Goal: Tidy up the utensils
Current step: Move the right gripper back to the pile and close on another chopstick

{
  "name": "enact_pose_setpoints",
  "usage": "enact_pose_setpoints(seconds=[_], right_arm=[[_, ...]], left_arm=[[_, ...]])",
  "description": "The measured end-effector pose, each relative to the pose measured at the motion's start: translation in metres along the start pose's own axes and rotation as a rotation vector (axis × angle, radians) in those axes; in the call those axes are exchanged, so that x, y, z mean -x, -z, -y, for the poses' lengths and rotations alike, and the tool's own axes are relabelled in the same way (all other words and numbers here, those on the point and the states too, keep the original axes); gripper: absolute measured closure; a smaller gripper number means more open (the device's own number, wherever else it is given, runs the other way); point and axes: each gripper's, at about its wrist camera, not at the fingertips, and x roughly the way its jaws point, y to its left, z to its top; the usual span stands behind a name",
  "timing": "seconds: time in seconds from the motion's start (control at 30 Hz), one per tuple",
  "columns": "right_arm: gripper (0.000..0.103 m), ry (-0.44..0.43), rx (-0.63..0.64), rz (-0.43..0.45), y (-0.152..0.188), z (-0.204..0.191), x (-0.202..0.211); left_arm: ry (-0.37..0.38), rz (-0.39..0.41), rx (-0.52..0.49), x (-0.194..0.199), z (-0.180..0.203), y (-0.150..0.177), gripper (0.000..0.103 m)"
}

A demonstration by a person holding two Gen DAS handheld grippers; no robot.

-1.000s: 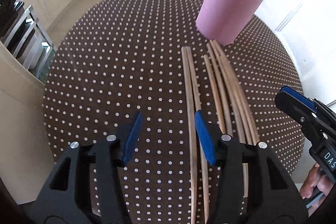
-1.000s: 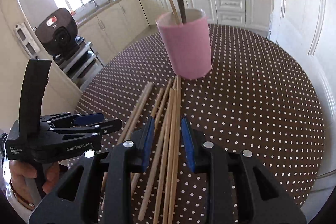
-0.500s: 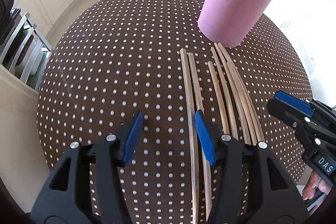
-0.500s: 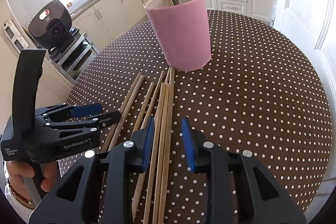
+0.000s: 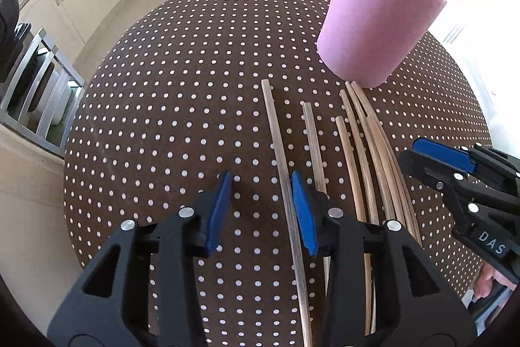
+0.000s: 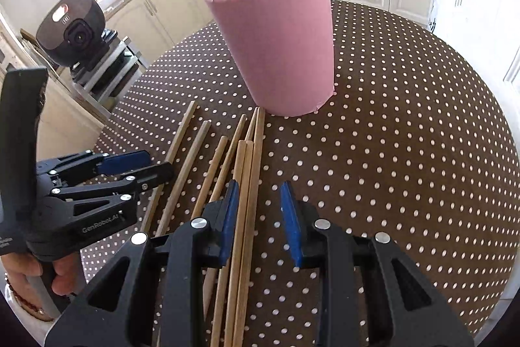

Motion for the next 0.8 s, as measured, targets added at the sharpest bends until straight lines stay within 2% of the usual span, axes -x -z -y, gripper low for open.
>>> enact_pose_setpoints(seconds=[0.23, 0.27, 0.53, 0.8], right_arm=[[0.082, 0.034, 0.019, -0.037, -0.01, 0.001, -0.016], [0.083, 0.038, 0.02, -0.037, -0.011, -0.001, -0.017], [0.083, 0.056, 0.042, -0.065, -0.023, -0.013, -0.029], [0.089, 0.061, 0.061, -0.085, -0.032, -0.02, -0.04]], left_arm=[[-0.001, -0.009, 0.003, -0.016, 0.0, -0.016, 0.064], [-0.003, -0.011, 0.001, -0.017, 0.0, -0.02, 0.067], [-0.013, -0.001, 0.0, -0.026, -0.003, -0.03, 0.071], [-0.02, 0.019, -0.002, -0.029, 0.003, -0.031, 0.079]])
